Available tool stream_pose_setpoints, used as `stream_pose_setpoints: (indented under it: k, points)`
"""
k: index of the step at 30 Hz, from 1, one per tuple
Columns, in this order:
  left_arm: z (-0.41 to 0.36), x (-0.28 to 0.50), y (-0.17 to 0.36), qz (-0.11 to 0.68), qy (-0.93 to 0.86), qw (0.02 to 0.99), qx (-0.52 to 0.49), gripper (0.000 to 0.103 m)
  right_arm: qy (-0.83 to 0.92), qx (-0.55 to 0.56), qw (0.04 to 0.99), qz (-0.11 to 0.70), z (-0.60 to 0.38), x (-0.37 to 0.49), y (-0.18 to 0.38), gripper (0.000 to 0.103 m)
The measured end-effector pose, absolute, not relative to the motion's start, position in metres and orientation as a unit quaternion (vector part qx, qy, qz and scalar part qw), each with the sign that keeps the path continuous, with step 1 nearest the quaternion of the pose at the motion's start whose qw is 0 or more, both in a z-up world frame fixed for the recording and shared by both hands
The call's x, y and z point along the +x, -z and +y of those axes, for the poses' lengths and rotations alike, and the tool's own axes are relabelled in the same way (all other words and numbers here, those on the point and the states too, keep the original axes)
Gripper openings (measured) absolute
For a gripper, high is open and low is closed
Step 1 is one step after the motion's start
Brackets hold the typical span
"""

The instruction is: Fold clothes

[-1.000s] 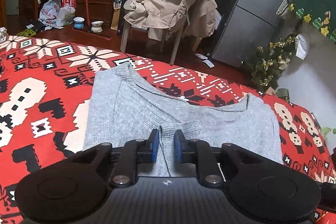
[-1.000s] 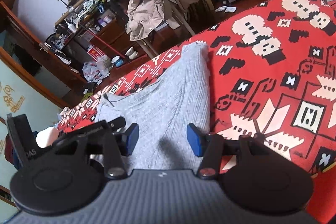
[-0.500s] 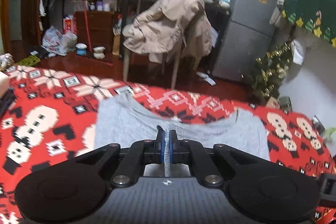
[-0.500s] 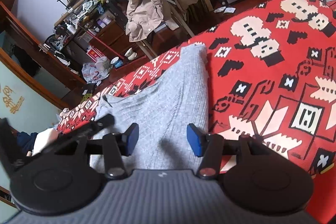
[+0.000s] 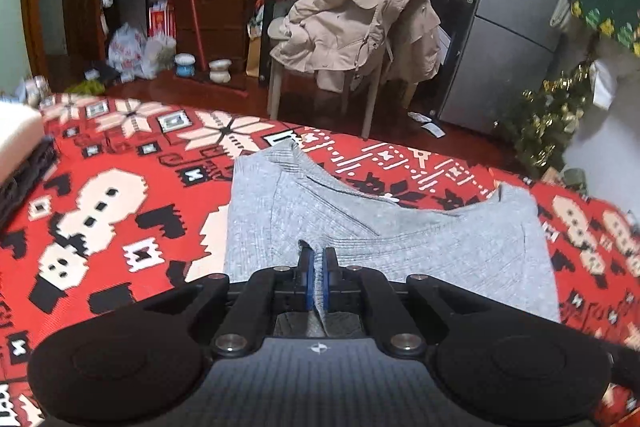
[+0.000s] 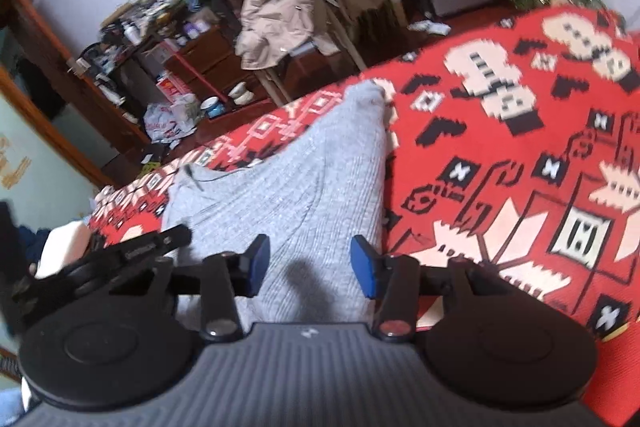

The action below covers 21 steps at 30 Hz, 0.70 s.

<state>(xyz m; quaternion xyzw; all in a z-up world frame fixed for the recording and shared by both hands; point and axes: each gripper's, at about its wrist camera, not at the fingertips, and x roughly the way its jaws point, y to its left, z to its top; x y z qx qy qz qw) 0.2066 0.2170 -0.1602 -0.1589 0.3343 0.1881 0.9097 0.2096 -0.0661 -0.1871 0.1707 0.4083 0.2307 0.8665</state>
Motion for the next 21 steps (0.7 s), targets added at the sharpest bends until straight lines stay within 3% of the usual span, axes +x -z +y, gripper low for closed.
stream_pose_setpoints:
  k: [6,16,21]
  points:
    - [0.247,0.196,0.157,0.343,-0.158,0.888,-0.264,0.009,-0.302,0.118,0.862,0.39,-0.052,0.183,0.172,0.042]
    - [0.274,0.162,0.139,0.319,-0.15,0.878,-0.325,0.013,-0.347,0.009,0.848,0.401,0.018,0.147,0.186,0.036]
    - [0.282,0.158,0.136,0.324,-0.154,0.877,-0.319,0.013,-0.329,-0.024,0.856,0.399,0.022,0.143,0.189,0.01]
